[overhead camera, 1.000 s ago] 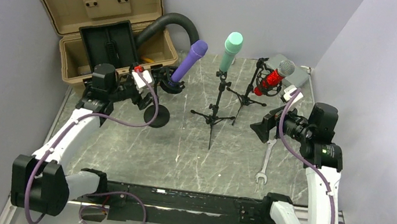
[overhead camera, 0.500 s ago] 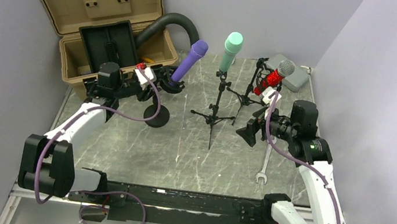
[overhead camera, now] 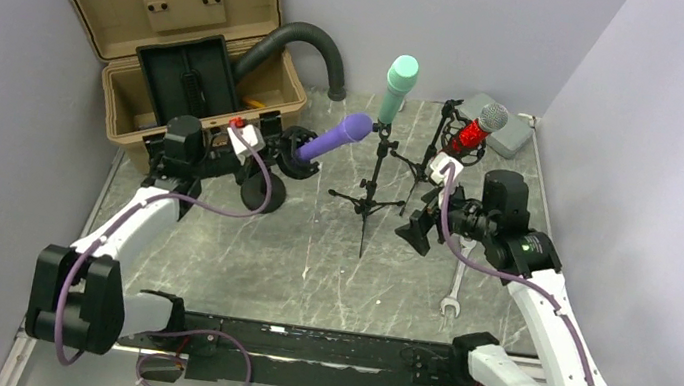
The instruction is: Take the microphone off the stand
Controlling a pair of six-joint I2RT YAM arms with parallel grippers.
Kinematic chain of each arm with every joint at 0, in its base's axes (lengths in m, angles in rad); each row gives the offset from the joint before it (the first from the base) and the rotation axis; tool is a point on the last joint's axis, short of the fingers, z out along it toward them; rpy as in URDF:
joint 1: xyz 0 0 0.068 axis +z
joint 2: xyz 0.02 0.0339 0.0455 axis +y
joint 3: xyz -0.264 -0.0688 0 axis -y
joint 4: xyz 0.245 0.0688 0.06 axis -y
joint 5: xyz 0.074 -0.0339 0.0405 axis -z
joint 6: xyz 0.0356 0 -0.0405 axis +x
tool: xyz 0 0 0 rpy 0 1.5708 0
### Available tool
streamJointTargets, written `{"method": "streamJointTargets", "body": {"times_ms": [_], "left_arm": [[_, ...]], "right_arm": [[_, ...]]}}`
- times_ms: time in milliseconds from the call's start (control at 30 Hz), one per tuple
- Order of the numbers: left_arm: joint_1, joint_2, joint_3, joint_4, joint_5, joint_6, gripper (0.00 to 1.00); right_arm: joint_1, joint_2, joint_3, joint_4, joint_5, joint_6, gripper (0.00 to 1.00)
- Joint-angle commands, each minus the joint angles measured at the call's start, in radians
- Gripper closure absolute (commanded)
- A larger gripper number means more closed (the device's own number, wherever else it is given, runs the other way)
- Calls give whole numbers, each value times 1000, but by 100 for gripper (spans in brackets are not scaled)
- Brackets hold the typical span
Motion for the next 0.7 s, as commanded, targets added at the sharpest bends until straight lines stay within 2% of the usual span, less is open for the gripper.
{"method": "streamJointTargets", "body": {"times_ms": [0, 200, 467, 667], "left_arm": [[4, -68, -79, -32, 74, -22, 100], [4, -120, -109, -65, 169, -120, 100], [-12, -185, -183, 28, 251, -318, 100], [-67, -217, -228, 37, 235, -335, 100]], "right_arm": [[40, 21, 43, 77, -49, -16, 0], [105, 97, 109, 153, -138, 22, 1], [155, 164, 178, 274, -240, 98, 3], [181, 187, 189, 347, -291, 161, 5]]}}
